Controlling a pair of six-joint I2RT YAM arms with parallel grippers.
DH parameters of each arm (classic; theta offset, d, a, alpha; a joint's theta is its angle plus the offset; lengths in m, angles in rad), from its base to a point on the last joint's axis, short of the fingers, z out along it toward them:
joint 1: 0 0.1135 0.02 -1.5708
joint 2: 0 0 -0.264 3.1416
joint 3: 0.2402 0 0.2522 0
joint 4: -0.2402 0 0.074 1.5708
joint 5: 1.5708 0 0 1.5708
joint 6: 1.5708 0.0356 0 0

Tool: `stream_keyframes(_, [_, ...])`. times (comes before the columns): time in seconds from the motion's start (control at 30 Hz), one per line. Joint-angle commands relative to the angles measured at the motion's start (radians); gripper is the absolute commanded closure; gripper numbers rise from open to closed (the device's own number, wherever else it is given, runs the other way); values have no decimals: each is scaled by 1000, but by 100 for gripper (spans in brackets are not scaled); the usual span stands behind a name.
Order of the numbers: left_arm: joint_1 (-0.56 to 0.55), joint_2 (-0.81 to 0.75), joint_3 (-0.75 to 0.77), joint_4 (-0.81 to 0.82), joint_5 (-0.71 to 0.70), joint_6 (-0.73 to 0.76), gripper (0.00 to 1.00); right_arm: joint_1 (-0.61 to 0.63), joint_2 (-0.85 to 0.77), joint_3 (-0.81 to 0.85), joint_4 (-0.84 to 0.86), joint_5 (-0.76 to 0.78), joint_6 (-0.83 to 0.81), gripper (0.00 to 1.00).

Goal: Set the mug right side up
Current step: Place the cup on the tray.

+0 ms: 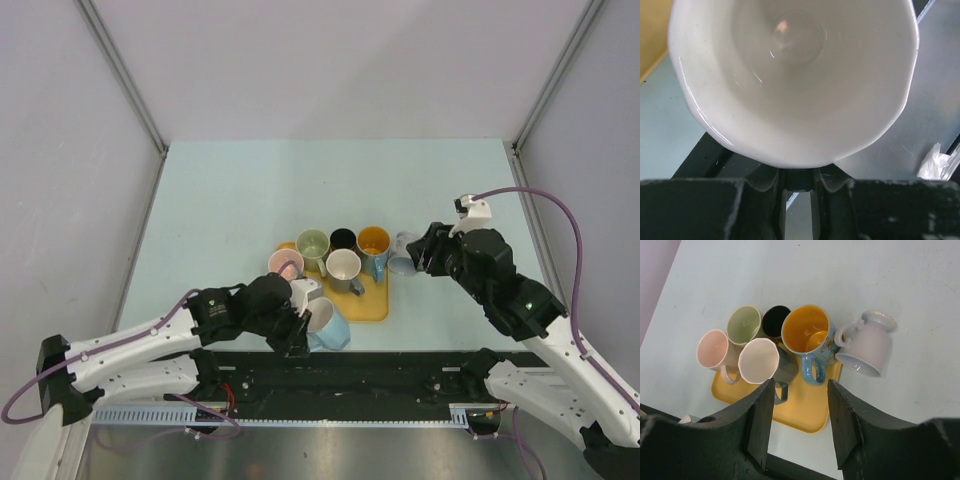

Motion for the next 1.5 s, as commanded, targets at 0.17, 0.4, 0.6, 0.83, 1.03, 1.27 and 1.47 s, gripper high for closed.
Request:
stream_keyframes(0.17, [-5,-58,44,182,-1021,-59,100,-23,-16,24,-6,0,-27,49])
stream_keyframes(0.4, [-3,-92,42,191,-987,-53,100,-34,-11,20,8,-16,-22,49])
stream_keyframes(0.6, [-5,-153,36,213,-897,-51,100,-36,-14,17,8,-24,-13,50])
stream_keyframes(0.83, [-29,-113,188,136,-693,-72,100,-37,-8,17,3,-63,10,49])
stream_keyframes(1.03, [-111,-18,268,36,-604,-48,100,-37,6,17,-12,-36,10,50])
stream_keyframes(1.27, [-111,72,263,-28,-547,-62,100,-39,14,17,8,-47,16,50])
stream_keyframes(1.47, [-108,103,256,-66,-547,-63,100,-39,21,17,5,-41,16,50])
